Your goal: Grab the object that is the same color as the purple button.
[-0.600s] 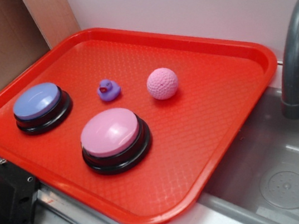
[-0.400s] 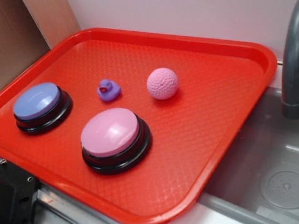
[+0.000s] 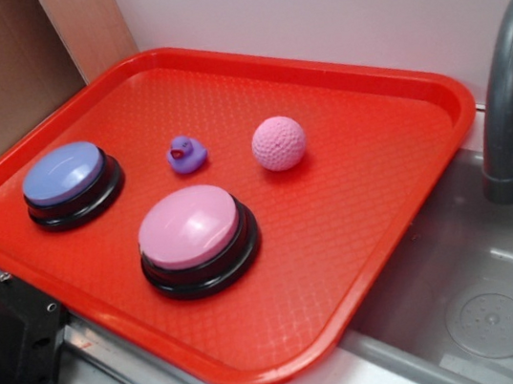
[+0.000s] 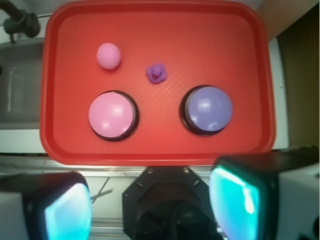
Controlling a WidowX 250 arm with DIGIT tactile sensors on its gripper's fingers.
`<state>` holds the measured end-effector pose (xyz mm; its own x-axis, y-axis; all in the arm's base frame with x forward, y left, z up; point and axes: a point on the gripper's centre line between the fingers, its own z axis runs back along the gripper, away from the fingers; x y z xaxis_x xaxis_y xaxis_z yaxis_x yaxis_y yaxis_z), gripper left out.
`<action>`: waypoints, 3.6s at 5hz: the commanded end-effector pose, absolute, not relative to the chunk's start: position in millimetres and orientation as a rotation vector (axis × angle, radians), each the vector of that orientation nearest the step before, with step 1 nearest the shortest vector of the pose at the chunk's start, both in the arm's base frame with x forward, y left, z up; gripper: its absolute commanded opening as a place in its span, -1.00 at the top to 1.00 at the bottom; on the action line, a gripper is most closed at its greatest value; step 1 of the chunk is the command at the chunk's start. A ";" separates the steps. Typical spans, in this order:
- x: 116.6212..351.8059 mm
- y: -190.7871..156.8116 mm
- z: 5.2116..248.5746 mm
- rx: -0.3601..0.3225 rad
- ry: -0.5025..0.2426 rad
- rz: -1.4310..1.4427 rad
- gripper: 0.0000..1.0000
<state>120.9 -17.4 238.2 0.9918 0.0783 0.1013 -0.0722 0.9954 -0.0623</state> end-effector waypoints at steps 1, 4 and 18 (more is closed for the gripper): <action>142.3 -9.3 223.5 -0.087 -0.110 0.437 -1.00; 200.6 14.1 152.7 -0.117 -0.212 1.107 -1.00; 262.4 8.7 219.4 -0.093 -0.167 0.261 1.00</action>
<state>260.0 -2.6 200.5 0.9641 0.2524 0.0821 -0.2441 0.9647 -0.0986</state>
